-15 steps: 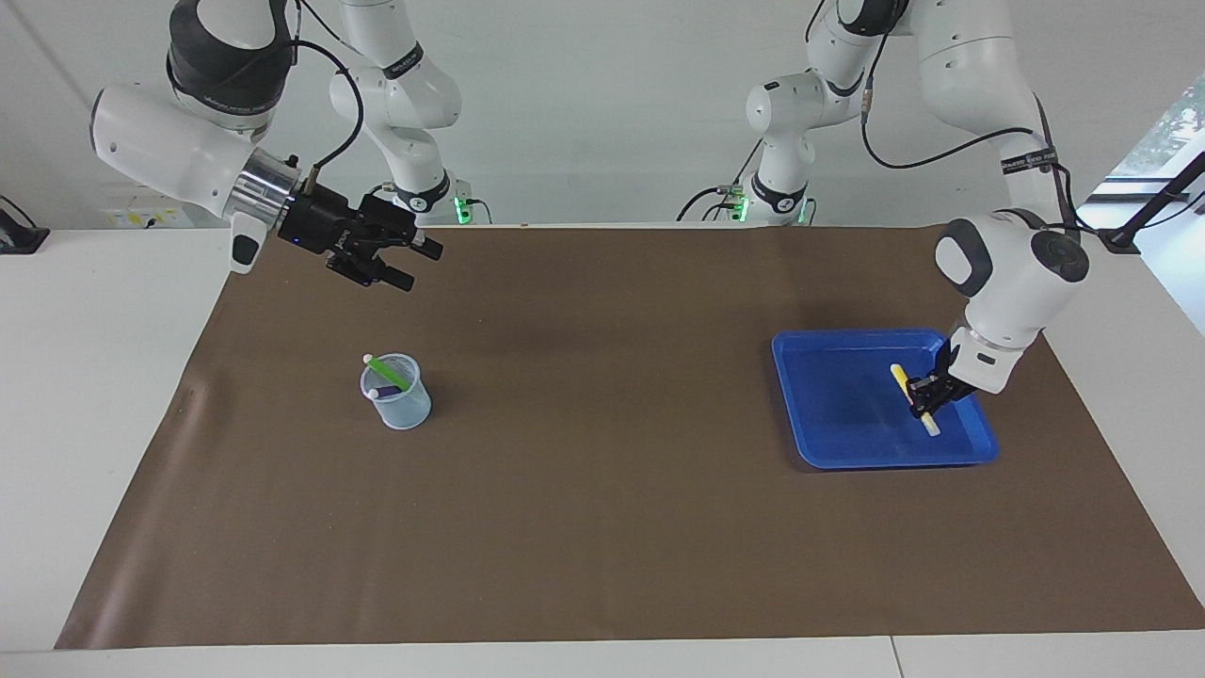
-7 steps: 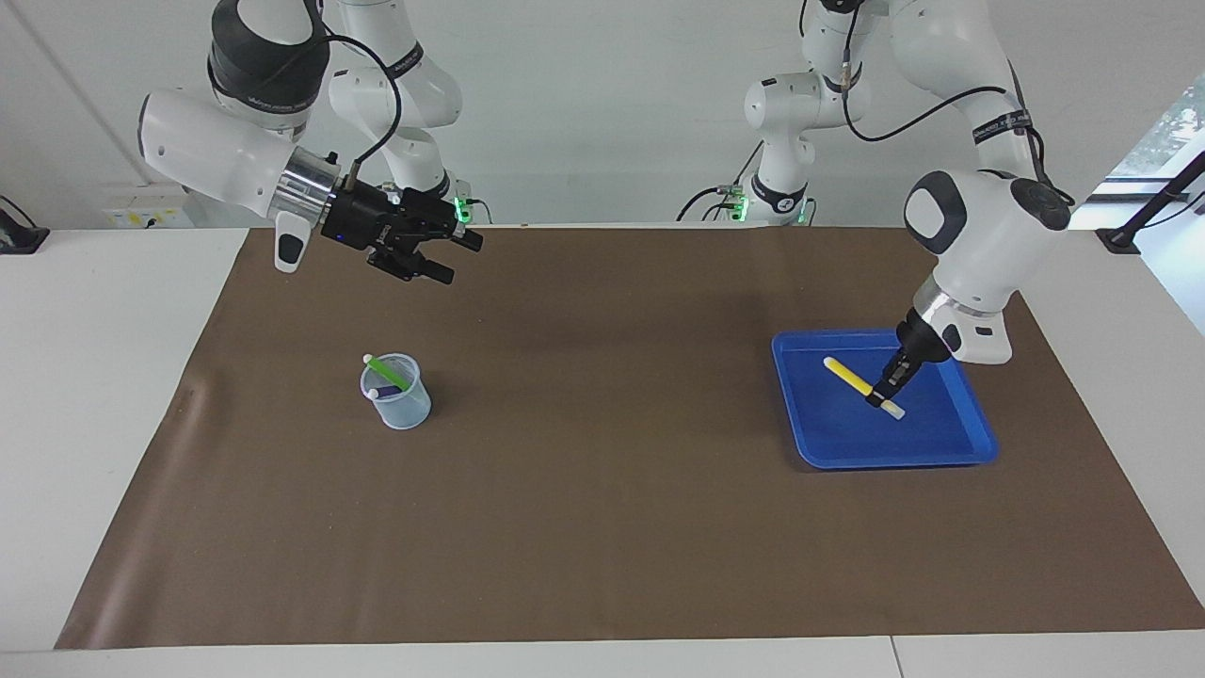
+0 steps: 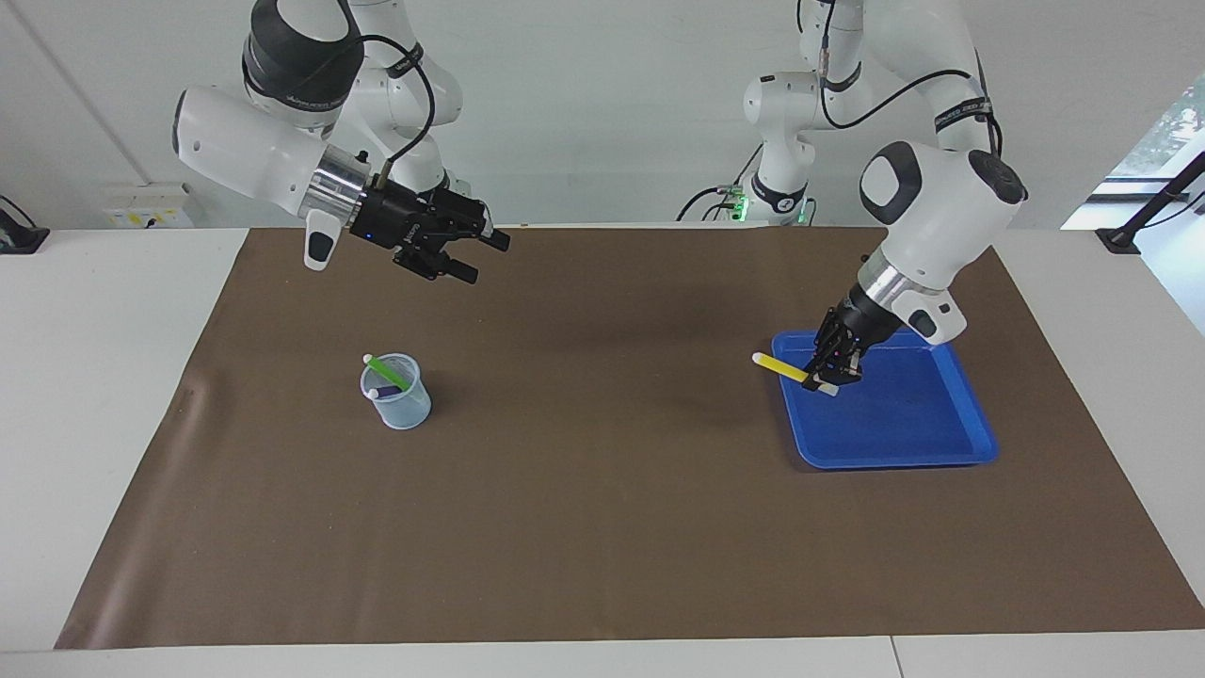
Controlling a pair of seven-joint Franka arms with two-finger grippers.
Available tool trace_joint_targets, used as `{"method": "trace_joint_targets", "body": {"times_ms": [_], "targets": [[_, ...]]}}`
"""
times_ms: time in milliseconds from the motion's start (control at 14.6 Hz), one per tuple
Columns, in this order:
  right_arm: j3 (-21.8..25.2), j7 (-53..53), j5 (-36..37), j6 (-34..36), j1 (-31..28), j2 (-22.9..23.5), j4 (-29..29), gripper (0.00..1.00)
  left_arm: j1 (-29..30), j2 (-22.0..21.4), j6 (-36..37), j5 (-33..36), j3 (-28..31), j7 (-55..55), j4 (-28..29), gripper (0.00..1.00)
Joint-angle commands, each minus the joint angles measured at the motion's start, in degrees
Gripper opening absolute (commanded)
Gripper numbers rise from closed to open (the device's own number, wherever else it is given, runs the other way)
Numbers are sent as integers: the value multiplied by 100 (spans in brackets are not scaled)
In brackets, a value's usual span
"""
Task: Transfer and insert pens with both arms
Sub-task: 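Lift the yellow pen with the left gripper while the right gripper approaches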
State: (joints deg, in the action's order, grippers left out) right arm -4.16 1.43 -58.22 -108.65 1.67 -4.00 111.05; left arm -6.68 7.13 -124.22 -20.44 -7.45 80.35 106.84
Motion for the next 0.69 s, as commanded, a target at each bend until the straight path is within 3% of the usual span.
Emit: {"method": "trace_joint_targets", "body": {"times_ms": [0,617], "targets": [[-24,-152,-137,-515,298,-118,171,100,-420,-132,65,-162,68,988,-32,0],[-24,-433,-137,-2484,1441,180,373,100,-1599,-352,-374,-303,68,2378,-50,0]]}}
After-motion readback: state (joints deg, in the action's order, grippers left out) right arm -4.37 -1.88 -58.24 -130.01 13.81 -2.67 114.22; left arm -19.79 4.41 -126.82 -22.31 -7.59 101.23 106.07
